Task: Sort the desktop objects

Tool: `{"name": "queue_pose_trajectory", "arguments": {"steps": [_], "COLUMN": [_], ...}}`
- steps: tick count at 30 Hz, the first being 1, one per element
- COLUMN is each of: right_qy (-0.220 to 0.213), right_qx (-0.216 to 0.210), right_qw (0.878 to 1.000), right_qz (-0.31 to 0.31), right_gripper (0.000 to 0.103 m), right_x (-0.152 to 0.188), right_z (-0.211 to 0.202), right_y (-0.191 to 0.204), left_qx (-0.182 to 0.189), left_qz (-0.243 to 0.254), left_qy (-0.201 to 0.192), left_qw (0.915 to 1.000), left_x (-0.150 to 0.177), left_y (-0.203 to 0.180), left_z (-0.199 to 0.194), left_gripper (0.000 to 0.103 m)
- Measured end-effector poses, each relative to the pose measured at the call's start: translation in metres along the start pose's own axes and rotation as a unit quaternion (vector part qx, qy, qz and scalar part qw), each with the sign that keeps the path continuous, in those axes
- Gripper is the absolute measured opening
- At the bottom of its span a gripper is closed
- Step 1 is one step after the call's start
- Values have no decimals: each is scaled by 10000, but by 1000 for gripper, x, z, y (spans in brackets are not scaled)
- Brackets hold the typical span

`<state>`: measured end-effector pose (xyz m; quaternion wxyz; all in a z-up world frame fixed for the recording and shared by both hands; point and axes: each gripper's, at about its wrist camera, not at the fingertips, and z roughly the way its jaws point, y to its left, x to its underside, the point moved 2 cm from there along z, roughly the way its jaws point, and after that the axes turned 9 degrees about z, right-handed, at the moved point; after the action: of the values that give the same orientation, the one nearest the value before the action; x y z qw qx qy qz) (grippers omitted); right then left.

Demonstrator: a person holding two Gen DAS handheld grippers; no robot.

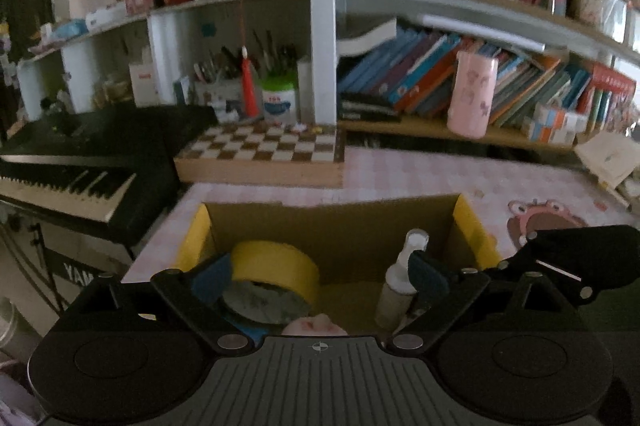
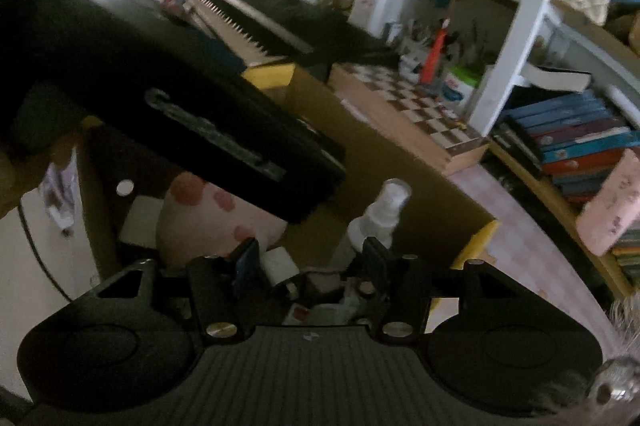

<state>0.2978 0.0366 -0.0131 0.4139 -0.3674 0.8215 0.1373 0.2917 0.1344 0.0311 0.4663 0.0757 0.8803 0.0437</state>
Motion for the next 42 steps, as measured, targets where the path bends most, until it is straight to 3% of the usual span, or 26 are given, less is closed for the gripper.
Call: {"name": "queue_pose_trajectory", "arguments": {"steps": [8,17,31,42], "right_qy": [-558,-980,-868,-648], "right_qx": [417,954,1486,1862], "right_qw": [9959,9824,9692,9502], "right_qz": [585,1274,1762,2412], "right_gripper": [58,59,61,67], "right_x": [-4,10,67,123], "right_z": [-35,-83,-144,-178], "right_y": [3,21,76,94], "left_qx": [-81,-382,-210,130], "left_qz": [-233,-455,-804,-385], "left_qy": [-460,-756,-645,-449], "left_qw": [9986,9954,9944,9982], "left_x": [7,36,103,136], "left_y": [13,34,29,-20], "left_z": [-49,-103,-160,-175], "left_gripper": [99,100,100,100]}}
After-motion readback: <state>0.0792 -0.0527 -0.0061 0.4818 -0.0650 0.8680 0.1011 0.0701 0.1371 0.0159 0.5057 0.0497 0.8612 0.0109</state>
